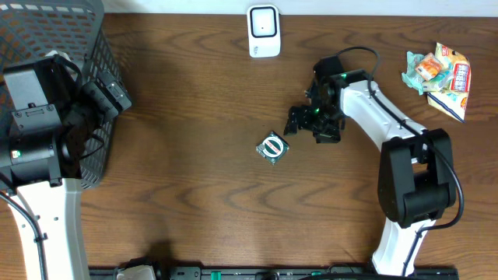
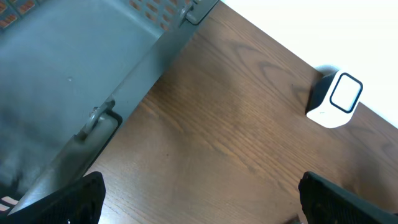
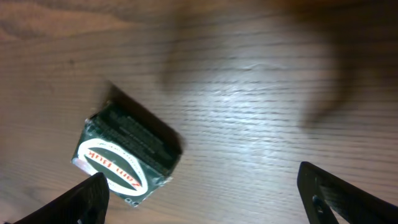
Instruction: Scan the item barcode
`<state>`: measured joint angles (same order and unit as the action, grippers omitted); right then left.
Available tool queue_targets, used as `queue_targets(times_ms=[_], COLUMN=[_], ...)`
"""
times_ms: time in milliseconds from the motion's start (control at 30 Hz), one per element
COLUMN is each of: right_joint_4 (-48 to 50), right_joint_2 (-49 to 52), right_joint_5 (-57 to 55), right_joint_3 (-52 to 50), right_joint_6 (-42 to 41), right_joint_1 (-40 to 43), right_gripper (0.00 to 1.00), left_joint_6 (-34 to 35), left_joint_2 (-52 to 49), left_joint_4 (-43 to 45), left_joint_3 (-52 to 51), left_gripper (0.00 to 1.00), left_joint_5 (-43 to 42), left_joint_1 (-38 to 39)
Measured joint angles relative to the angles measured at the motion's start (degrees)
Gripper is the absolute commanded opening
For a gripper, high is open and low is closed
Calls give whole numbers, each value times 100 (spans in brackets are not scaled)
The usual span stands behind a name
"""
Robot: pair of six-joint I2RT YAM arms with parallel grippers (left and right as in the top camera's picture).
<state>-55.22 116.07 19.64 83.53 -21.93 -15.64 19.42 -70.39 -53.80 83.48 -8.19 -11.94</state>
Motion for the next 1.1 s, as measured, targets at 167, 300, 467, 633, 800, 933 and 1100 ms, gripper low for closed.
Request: queue_targets(times_ms=[167,300,467,633,800,933,1100], right_joint_4=[33,20,-116,-142,133,247,275], right_joint_2=[0,2,0,0,0,0,0], right_joint_5=[2,2,-413,-1554,-1899,-1790,-1652], right_joint_3=[0,0,0,0,0,0,-26], right_joint_6=[404,1014,1759,2267,2863,3283,3685], right_joint_1=[-339,-704,-1126,-1416,-1508,-1598,-1681], right_gripper=[99,99,99,99,99,99,99], left_joint_6=[0,0,0,0,0,0,0], left_joint_2=[0,-2,0,0,-2,0,0], left_joint_4=[0,0,0,0,0,0,0], left_joint_3=[0,0,0,0,0,0,0], left_gripper=[97,98,98,98,98,98,98], left_joint_5=[0,0,-2,0,0,0,0], left_joint_1=[0,0,-2,0,0,0,-2])
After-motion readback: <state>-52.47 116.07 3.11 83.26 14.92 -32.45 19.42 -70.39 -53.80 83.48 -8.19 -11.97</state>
